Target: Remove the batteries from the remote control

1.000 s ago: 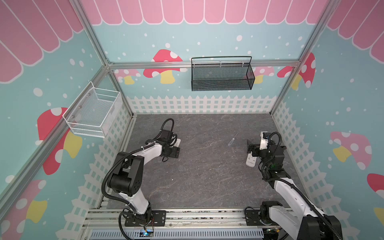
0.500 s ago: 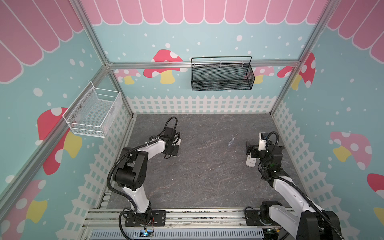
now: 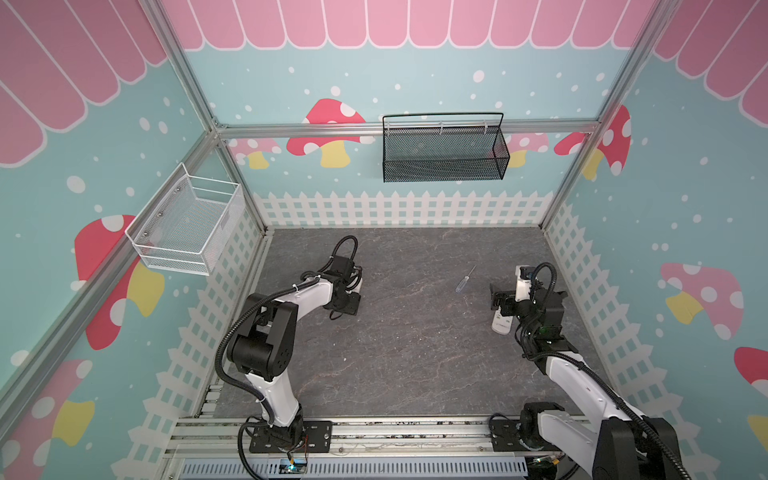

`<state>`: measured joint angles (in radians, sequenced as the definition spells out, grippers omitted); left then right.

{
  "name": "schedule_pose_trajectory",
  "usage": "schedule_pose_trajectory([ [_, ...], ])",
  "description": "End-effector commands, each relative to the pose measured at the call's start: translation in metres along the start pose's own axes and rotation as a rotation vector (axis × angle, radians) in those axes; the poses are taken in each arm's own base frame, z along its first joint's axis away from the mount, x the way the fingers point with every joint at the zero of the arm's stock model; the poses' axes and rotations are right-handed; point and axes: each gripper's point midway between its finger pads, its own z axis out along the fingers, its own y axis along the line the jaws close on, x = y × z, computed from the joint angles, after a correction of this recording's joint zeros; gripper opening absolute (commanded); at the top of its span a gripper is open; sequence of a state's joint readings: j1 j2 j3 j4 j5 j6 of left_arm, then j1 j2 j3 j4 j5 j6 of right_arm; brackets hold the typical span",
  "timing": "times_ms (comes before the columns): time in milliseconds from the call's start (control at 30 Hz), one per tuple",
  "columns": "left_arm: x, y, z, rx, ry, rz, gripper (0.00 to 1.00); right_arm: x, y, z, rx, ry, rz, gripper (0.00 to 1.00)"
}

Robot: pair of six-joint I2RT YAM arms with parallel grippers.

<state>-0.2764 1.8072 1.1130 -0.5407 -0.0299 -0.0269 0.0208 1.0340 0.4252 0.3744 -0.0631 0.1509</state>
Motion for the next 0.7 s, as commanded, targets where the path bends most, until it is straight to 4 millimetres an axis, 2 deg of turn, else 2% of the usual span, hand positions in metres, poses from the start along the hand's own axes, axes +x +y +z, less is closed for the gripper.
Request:
schedule_pose_trajectory([
  [0,0.008,-0.004,0.005,0.02,0.038,-0.023,0.62,-0.004,0.003,0.002,-0.018,-0.001,-0.009,0.98],
  [167,0.005,-0.005,0.01,0.017,0.054,-0.015,0.54,-0.001,0.004,0.0,-0.019,-0.008,-0.004,0.98],
  [333,0.005,-0.003,0.011,0.005,0.058,-0.017,0.51,-0.005,0.004,-0.003,-0.019,-0.023,-0.008,0.98],
  [400,0.003,-0.003,0.009,0.005,0.046,-0.017,0.55,-0.007,0.005,-0.002,-0.026,-0.03,-0.008,0.98],
  [433,0.001,-0.003,0.005,0.003,0.036,-0.013,0.6,-0.009,0.007,-0.003,-0.036,-0.034,-0.009,0.98],
  [500,-0.005,-0.005,-0.006,0.0,0.002,0.014,0.63,-0.014,0.01,-0.005,-0.054,-0.044,-0.017,0.97],
  [667,-0.021,-0.028,-0.039,0.047,-0.097,0.096,0.62,-0.036,0.022,-0.018,-0.112,-0.149,-0.062,0.97],
])
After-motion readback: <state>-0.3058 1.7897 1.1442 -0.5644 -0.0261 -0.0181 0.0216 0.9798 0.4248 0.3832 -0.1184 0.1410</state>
